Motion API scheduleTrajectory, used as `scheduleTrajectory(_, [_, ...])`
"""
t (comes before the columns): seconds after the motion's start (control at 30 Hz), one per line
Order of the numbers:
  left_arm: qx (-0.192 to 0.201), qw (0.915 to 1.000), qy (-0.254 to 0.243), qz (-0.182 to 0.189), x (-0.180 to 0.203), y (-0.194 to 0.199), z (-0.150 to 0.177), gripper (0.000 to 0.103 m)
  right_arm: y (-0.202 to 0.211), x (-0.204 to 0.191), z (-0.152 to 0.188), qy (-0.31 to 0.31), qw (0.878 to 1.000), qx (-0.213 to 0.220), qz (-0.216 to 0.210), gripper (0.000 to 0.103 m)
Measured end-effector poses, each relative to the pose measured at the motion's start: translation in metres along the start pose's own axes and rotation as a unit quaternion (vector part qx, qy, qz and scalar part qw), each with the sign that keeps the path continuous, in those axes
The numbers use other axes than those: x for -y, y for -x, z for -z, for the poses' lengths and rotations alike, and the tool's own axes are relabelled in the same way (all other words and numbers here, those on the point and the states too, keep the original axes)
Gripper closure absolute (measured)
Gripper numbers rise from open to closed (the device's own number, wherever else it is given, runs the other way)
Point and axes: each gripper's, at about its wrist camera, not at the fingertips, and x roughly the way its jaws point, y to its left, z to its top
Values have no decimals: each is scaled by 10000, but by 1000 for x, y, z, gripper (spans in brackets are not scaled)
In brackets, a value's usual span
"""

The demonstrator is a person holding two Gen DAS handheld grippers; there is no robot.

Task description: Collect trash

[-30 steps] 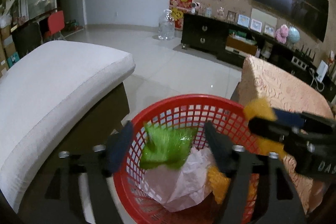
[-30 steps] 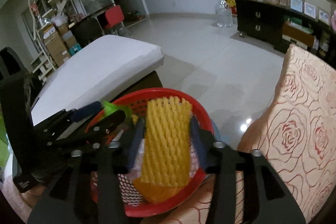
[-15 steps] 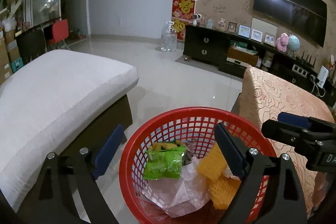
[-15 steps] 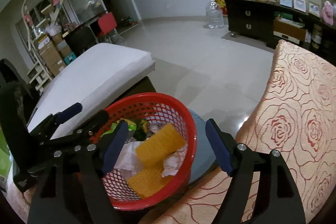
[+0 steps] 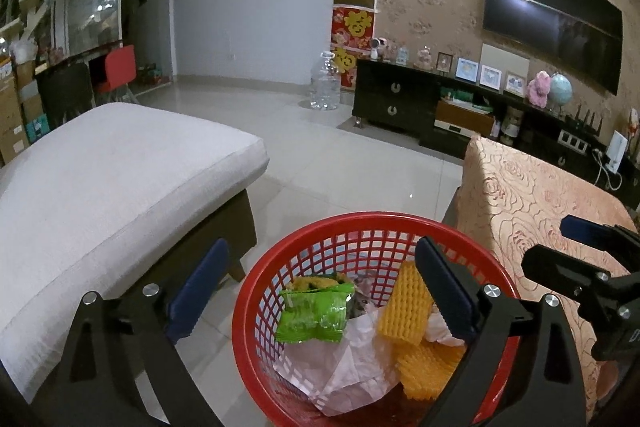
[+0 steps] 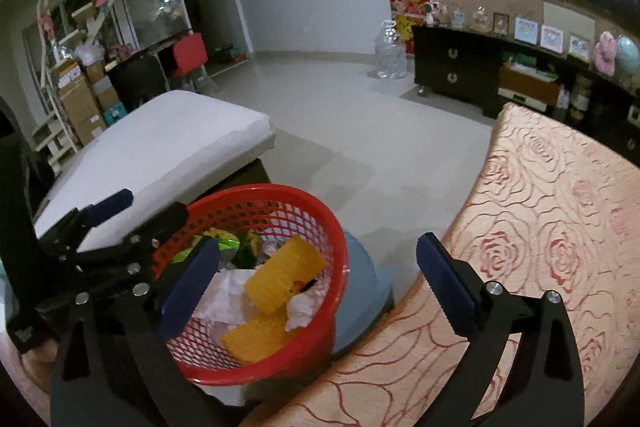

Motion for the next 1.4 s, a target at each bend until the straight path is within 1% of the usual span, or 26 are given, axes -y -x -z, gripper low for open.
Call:
scheduleTrajectory(0.2, [66, 9999, 115, -35, -1, 10, 2, 12, 16, 6, 12, -197, 9994, 183, 228, 7])
scheduleTrajectory(0.37, [194, 9996, 113, -165, -1, 25, 5, 12, 27, 6, 25, -166, 9983, 307, 468, 7])
scheduleTrajectory(0.5, [165, 9995, 81, -261, 0, 36, 13, 12, 33, 1, 32, -143, 9984, 333, 436, 7])
scheduleTrajectory(0.63, [273, 9987, -31, -426, 0, 53, 17, 12, 45, -10, 34, 18, 9980, 454, 446, 7])
scheduleTrajectory(0.77, [384, 9979, -129, -503, 1, 70, 18, 12, 59, -19, 33, 162, 9970, 600, 453, 7])
scheduleTrajectory(0.93, [493, 9974, -160, -494, 6, 89, 16, 11, 79, -26, 32, 248, 9958, 768, 432, 7])
scheduleTrajectory(1.0, [532, 9972, -187, -490, 8, 96, 15, 9, 86, -28, 32, 272, 9954, 820, 424, 7])
scheduleTrajectory(1.13, [615, 9965, -232, -520, 12, 107, 14, 8, 95, -30, 32, 307, 9948, 879, 409, 7])
scheduleTrajectory(1.4, [587, 9967, -203, -516, 12, 114, 14, 8, 102, -30, 32, 272, 9946, 914, 402, 7])
